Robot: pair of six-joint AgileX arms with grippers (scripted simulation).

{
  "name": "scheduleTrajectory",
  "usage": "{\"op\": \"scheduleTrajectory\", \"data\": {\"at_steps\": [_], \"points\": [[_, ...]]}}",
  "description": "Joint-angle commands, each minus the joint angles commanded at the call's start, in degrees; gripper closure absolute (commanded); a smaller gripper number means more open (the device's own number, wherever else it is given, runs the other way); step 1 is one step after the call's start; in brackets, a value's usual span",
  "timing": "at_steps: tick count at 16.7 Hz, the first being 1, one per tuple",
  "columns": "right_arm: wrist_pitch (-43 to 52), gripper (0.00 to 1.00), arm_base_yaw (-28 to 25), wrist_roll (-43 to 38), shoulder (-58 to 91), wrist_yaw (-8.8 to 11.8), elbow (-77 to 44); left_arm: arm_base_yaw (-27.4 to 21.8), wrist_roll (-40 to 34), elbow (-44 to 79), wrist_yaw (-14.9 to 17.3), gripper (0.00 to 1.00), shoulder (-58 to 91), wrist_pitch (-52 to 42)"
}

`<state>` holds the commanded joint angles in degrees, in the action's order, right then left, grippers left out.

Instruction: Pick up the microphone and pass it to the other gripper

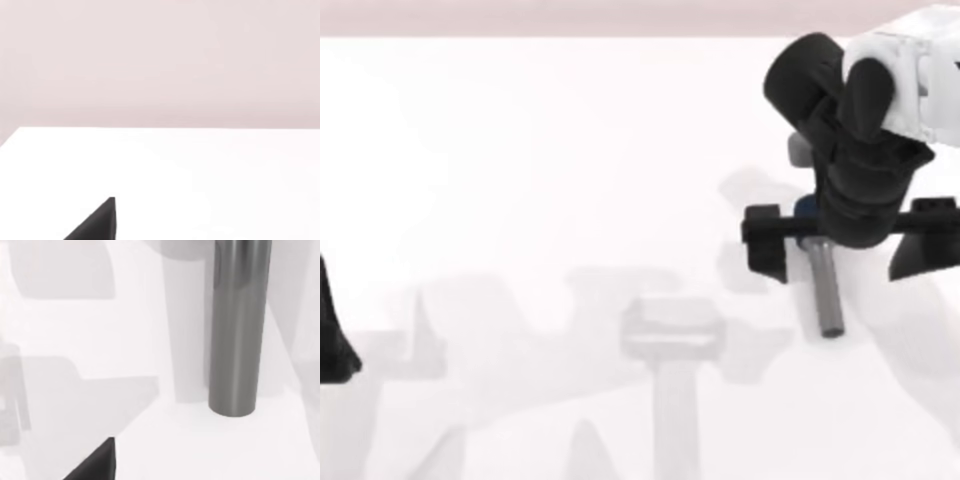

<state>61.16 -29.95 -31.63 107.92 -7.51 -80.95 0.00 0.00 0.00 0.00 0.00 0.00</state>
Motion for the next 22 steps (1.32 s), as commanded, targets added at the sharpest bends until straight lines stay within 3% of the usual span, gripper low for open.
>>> {"op": "scheduleTrajectory", "data": {"at_steps": [6, 14, 19, 22], "points": [[-1.0, 0.0, 0.3, 0.2, 0.3, 0.0, 0.8, 0.0, 0.0, 0.0, 0.0, 0.0, 0.0, 0.0], [-19.3, 0.0, 1.8, 1.7, 8.3, 0.0, 10.4, 0.0, 0.0, 0.0, 0.0, 0.0, 0.0, 0.0], [-20.8, 0.0, 2.0, 1.8, 9.2, 0.0, 11.3, 0.0, 0.0, 0.0, 0.0, 0.0, 0.0, 0.0], [-20.8, 0.23, 2.0, 1.8, 9.2, 0.0, 11.3, 0.0, 0.0, 0.0, 0.0, 0.0, 0.0, 0.0]]}}
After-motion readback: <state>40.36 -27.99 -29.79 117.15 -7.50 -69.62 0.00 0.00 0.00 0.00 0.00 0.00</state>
